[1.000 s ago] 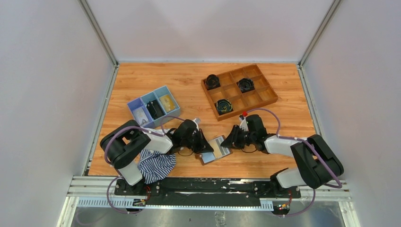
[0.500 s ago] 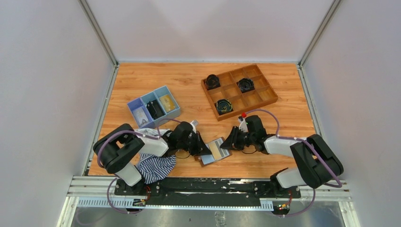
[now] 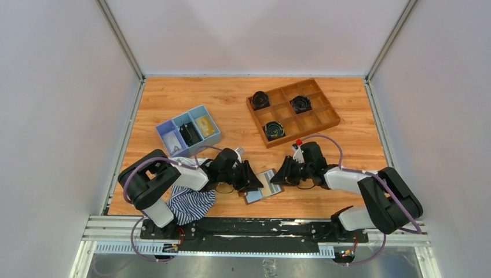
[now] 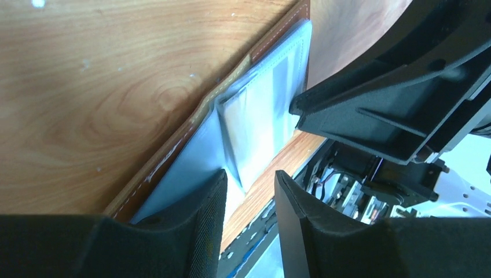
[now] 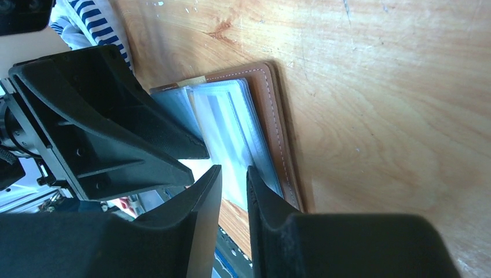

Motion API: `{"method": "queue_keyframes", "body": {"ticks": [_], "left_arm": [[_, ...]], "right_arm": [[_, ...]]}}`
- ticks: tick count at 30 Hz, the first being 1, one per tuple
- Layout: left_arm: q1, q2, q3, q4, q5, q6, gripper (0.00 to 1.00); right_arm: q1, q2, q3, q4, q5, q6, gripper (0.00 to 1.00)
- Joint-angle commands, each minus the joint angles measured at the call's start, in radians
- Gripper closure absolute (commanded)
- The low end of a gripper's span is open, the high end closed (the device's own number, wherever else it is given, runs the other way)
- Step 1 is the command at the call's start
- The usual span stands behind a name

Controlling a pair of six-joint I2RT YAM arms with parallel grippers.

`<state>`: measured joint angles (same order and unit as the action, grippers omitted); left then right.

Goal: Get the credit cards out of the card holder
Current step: Open the card holder at the center of the board.

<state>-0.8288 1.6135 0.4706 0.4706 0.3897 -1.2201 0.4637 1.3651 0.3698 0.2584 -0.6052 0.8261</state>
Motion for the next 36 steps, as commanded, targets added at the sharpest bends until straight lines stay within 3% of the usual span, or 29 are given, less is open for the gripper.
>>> {"method": "queue_keyframes", "body": {"ticks": [1,6,14,18,22,28,36], "left_arm": [[-0.007,0.068,0.031,-0.002,0.002,0.004,0.57],[-0.012,0.145,0.079,-0.001,0.023,0.030,0.68],[-0.013,0.267,0.222,-0.001,0.161,0.145,0.71],[-0.012,0.292,0.257,-0.001,0.213,0.205,0.74],[-0.013,0.304,0.293,-0.035,0.256,0.259,0.74],[-0.012,0.302,0.415,-0.266,0.227,0.402,0.71],[-0.022,0.182,0.369,-0.313,0.177,0.360,0.65]], "right_arm": [[0.016,0.026,-0.060,-0.203,0.114,-0.058,0.72],[0.016,0.005,-0.091,-0.205,0.115,-0.047,0.71],[0.018,-0.175,-0.196,-0.252,0.104,0.004,0.71],[0.017,-0.277,-0.205,-0.358,0.107,-0.002,0.70],[0.017,-0.324,-0.207,-0.387,0.095,0.000,0.69],[0.017,-0.349,-0.198,-0.404,0.076,0.006,0.69],[0.017,-0.465,-0.214,-0.440,0.116,0.081,0.70]]}}
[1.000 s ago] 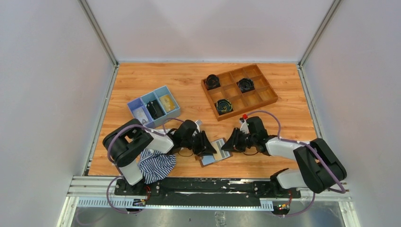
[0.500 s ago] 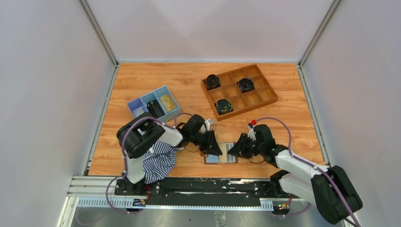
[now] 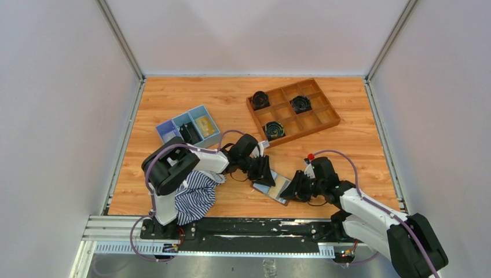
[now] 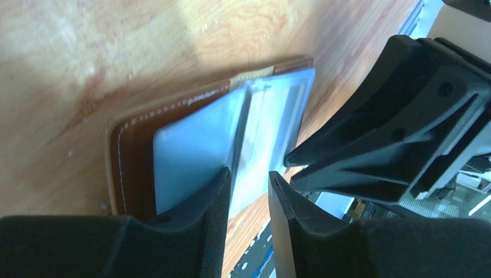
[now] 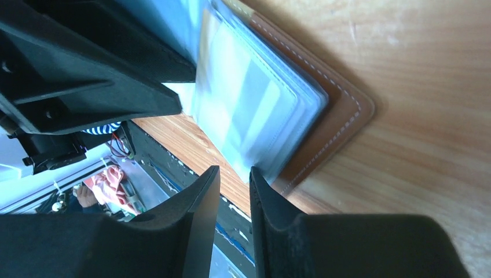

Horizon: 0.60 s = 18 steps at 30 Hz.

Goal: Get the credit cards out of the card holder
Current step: Open the card holder at the center of the board.

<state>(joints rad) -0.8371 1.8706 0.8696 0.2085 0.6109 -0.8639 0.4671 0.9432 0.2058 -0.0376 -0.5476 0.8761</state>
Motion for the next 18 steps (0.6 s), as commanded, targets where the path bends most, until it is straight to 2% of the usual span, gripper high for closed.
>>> {"method": "queue_keyframes", "body": {"ticks": [1,18], "left_arm": [[-0.019,-0.084,-0.040,-0.053,-0.052,-0.002,0.64],[-0.031,-0.051,-0.075,-0.097,-0.100,0.017,0.64]], "right_arm": [[0.014,-0.058,-0.054,-0.146,0.062,0.041,0.70],[0.014,-0.213,-0.037,-0.152,0.084,0.174,0.70]]}}
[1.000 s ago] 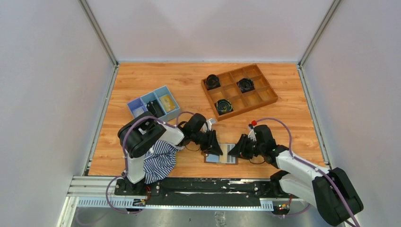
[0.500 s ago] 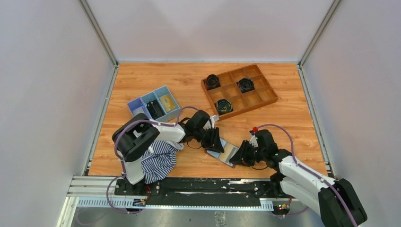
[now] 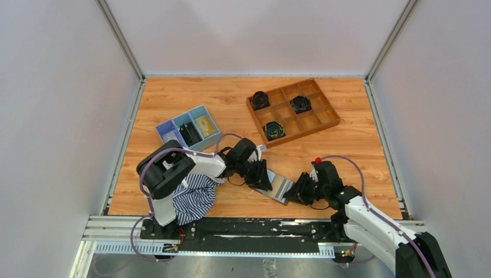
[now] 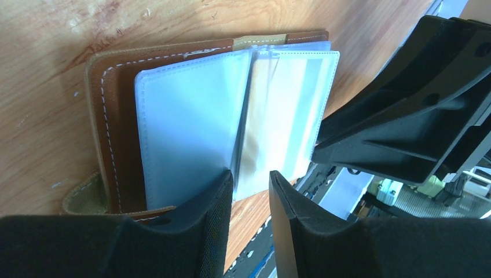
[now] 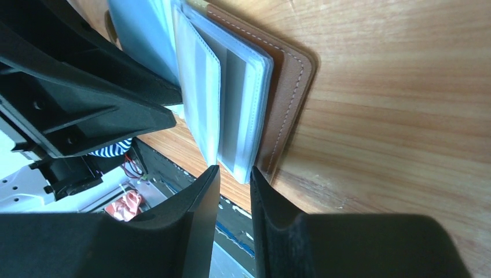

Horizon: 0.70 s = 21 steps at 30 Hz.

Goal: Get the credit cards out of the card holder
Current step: Open the card holder at the center of the board.

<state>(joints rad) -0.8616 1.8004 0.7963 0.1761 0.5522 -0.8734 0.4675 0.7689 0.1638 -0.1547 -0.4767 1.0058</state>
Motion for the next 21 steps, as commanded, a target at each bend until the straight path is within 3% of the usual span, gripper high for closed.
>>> {"method": "queue_keyframes", "body": {"ticks": [1,16,21], "left_arm": [[-0.007,0.018,-0.001,-0.065,-0.039,0.026,0.64],[-0.007,0.038,0.013,-0.064,-0.030,0.019,0.65],[-0.007,0.047,0.024,-0.064,-0.023,0.020,0.65]], "right_arm": [[0.014,-0.048,0.010,-0.035,0.010,0.048,0.70],[0.040,-0.093,0.077,-0.026,0.017,0.089,0.70],[0.056,-0.027,0.043,0.071,0.009,0.112,0.70]]}}
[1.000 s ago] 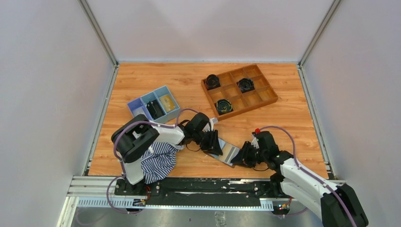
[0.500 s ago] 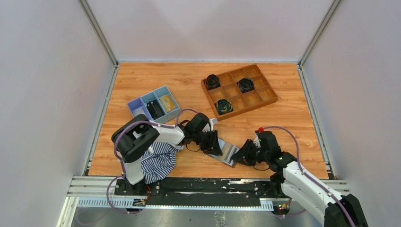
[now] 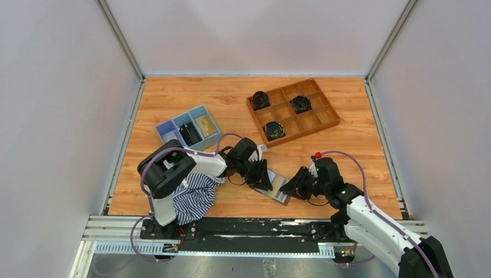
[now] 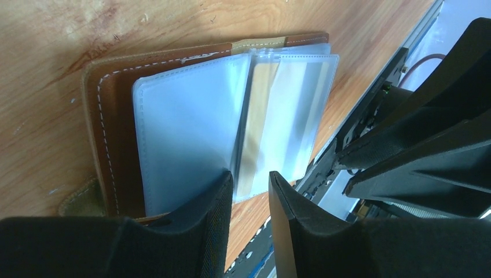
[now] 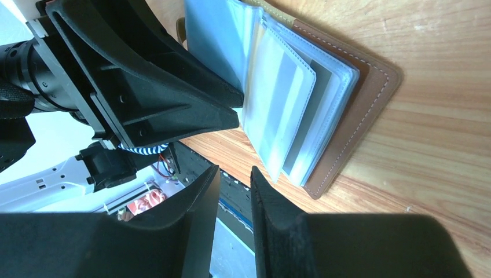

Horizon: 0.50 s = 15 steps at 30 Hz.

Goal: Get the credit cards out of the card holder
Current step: Open the card holder at the center of the board.

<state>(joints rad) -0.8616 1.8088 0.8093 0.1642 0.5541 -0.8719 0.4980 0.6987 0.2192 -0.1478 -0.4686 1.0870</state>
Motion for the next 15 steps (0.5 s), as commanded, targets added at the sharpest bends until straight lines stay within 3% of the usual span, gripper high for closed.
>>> {"method": "queue_keyframes", "body": {"ticks": [1,8,15], "left_arm": [[-0.007,0.040,0.012,-0.052,-0.024,0.019,0.65],[-0.007,0.045,0.013,-0.053,-0.020,0.016,0.65],[-0.007,0.045,0.011,-0.053,-0.020,0.016,0.66]], "right_arm": [[0.031,0.063,-0.017,0.088,0.001,0.035,0.70],[0.066,0.170,-0.041,0.171,0.025,0.030,0.71],[0.069,0.162,-0.074,0.165,0.055,0.035,0.70]]}}
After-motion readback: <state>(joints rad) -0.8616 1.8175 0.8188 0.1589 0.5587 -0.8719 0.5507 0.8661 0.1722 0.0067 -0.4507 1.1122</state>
